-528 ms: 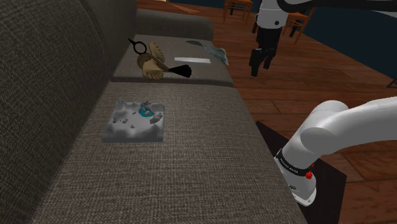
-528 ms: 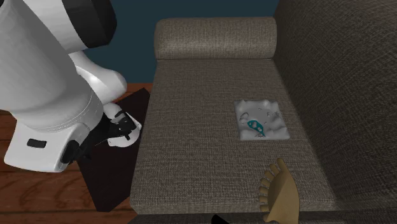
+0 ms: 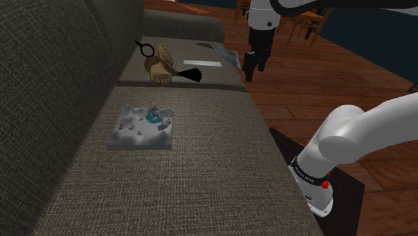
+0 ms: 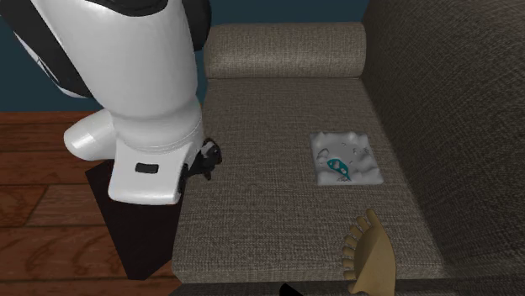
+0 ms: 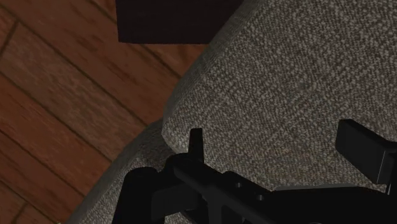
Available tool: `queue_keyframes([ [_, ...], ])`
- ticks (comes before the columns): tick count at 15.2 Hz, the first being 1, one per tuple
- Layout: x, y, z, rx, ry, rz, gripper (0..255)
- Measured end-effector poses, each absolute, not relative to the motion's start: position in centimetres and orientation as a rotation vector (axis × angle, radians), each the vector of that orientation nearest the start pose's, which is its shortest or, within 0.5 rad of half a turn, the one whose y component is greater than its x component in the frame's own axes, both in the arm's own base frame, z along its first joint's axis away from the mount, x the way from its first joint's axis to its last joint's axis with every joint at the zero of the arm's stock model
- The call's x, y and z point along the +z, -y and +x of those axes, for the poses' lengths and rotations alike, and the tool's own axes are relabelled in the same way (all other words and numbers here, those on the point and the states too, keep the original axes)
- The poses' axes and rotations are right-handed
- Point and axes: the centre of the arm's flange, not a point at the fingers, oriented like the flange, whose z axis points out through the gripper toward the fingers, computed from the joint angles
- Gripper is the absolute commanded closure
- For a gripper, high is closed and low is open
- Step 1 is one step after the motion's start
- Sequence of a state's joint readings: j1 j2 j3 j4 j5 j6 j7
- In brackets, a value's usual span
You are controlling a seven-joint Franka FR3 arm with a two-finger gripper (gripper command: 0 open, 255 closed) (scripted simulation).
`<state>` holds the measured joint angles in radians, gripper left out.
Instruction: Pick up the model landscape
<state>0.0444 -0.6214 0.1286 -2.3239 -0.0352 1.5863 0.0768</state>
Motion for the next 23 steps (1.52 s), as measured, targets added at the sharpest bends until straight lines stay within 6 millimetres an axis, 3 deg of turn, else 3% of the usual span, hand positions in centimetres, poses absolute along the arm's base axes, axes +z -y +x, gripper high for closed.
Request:
queue_keyframes([
  [9,54.8,-18.2,38.8,0.07,0.412,-3.321,0],
  [23,52.6,-37.1,40.6,-0.104,0.901,-3.351,0],
])
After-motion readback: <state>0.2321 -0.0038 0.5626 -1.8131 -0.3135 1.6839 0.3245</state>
